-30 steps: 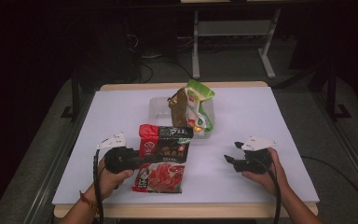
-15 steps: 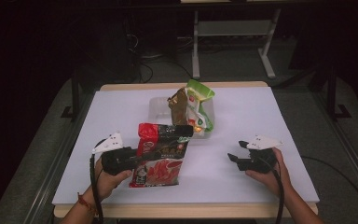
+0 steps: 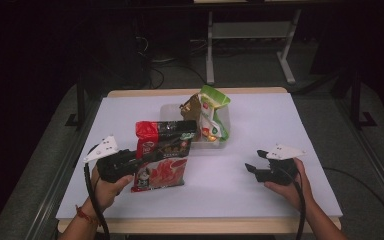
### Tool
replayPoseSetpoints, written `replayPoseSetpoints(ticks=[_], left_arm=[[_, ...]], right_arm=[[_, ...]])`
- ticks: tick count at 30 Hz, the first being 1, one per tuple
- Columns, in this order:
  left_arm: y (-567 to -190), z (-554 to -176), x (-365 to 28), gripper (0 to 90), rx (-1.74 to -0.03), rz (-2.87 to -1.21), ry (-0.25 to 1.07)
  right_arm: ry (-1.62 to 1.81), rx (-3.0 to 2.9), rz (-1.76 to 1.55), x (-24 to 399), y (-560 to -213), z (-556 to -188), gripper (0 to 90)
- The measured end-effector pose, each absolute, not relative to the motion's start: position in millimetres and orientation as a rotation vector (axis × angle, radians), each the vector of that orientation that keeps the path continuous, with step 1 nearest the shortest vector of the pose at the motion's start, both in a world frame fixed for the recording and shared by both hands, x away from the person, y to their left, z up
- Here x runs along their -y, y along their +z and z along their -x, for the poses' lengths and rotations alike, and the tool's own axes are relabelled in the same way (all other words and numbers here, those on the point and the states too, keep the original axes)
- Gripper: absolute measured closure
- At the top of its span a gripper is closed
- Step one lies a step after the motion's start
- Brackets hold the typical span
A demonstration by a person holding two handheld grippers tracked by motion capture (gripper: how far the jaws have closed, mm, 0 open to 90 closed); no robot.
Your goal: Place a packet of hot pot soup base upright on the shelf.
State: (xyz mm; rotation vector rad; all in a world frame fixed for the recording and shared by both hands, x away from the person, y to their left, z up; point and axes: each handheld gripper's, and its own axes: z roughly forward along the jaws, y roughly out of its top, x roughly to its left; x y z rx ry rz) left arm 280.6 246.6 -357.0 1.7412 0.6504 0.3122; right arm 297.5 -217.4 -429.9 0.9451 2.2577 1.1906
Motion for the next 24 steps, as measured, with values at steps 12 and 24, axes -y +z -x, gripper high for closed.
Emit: replayPoseSetpoints(ticks=[12,24], left_arm=[[-342,-291,-267,80.0,-0.760,-1.622,0.430],[-335,-312,-259,80.0,-0.823,-1.578,0.500]], right_arm=[[1.203,-2.242,-0.951,218,-429,-296,31.9],[1.202,-2.231,-0.960,219,-429,-296,30.5]])
